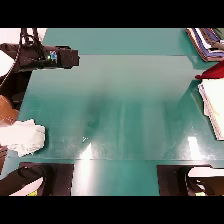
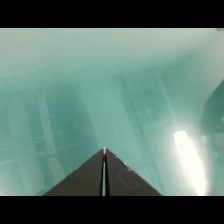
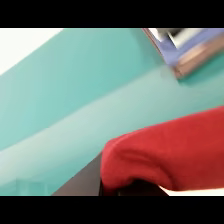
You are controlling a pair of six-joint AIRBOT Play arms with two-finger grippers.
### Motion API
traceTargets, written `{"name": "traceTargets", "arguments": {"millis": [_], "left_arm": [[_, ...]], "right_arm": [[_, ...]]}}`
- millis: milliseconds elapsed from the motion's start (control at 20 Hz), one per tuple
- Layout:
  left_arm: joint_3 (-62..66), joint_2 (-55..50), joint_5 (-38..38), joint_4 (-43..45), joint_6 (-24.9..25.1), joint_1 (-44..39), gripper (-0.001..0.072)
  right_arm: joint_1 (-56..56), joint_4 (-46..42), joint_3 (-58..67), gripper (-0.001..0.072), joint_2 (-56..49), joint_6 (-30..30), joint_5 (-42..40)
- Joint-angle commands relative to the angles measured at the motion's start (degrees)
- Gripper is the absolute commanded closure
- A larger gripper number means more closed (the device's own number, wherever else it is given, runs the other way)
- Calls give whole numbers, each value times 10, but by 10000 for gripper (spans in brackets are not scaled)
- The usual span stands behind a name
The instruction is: Fold the shirts.
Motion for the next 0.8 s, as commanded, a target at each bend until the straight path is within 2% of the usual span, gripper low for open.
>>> {"name": "traceTargets", "arguments": {"millis": [0,150,550,600,650,700,750], "left_arm": [[0,0,0,0,0,0,685],[0,0,0,0,0,0,685],[0,0,-2,0,16,0,684],[0,0,-3,0,20,0,684],[0,0,-5,0,20,0,684],[0,0,-7,0,20,0,684],[0,0,-8,0,20,0,684]], "right_arm": [[-16,3,66,698,1,8,73],[-46,-8,44,698,25,23,111],[-154,-241,-211,695,156,33,159],[-172,-263,-242,648,166,33,170],[-191,-280,-276,448,178,33,180],[-211,-281,-304,287,188,33,182],[-232,-279,-329,198,199,33,182]]}}
